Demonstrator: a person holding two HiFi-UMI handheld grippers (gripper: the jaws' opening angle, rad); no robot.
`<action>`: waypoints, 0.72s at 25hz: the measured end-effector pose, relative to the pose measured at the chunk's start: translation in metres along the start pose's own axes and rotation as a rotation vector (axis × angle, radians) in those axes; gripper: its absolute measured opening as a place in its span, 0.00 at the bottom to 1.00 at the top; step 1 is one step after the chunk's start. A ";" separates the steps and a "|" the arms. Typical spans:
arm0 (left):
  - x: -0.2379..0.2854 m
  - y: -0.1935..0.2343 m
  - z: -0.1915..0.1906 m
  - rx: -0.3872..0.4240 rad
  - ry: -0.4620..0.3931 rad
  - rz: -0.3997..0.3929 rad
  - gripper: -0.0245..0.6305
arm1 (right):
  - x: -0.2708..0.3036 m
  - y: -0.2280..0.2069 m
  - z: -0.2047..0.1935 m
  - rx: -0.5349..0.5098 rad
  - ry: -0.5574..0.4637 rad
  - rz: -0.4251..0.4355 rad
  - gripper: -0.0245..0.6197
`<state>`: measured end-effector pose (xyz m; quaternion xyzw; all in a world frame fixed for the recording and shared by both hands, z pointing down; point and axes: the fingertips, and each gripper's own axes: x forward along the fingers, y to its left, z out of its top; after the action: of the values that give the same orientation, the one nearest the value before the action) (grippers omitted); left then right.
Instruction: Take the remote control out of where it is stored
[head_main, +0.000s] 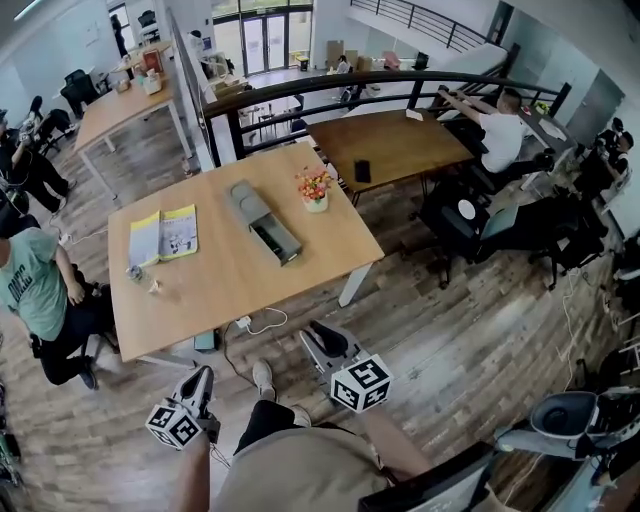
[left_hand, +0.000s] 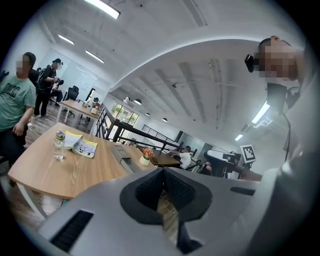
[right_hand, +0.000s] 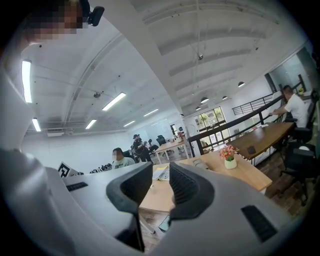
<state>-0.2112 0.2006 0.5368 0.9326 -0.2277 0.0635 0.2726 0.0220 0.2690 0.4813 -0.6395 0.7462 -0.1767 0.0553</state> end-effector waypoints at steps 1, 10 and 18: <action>0.008 0.002 0.005 0.003 0.004 -0.008 0.04 | 0.004 -0.004 0.002 0.003 0.001 -0.007 0.17; 0.067 0.021 0.039 0.013 0.056 -0.077 0.04 | 0.046 -0.046 0.008 0.057 0.010 -0.066 0.20; 0.107 0.050 0.069 0.021 0.097 -0.122 0.04 | 0.090 -0.063 0.019 0.069 0.010 -0.109 0.21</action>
<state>-0.1393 0.0848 0.5286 0.9434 -0.1565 0.0945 0.2768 0.0712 0.1697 0.4973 -0.6760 0.7040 -0.2083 0.0637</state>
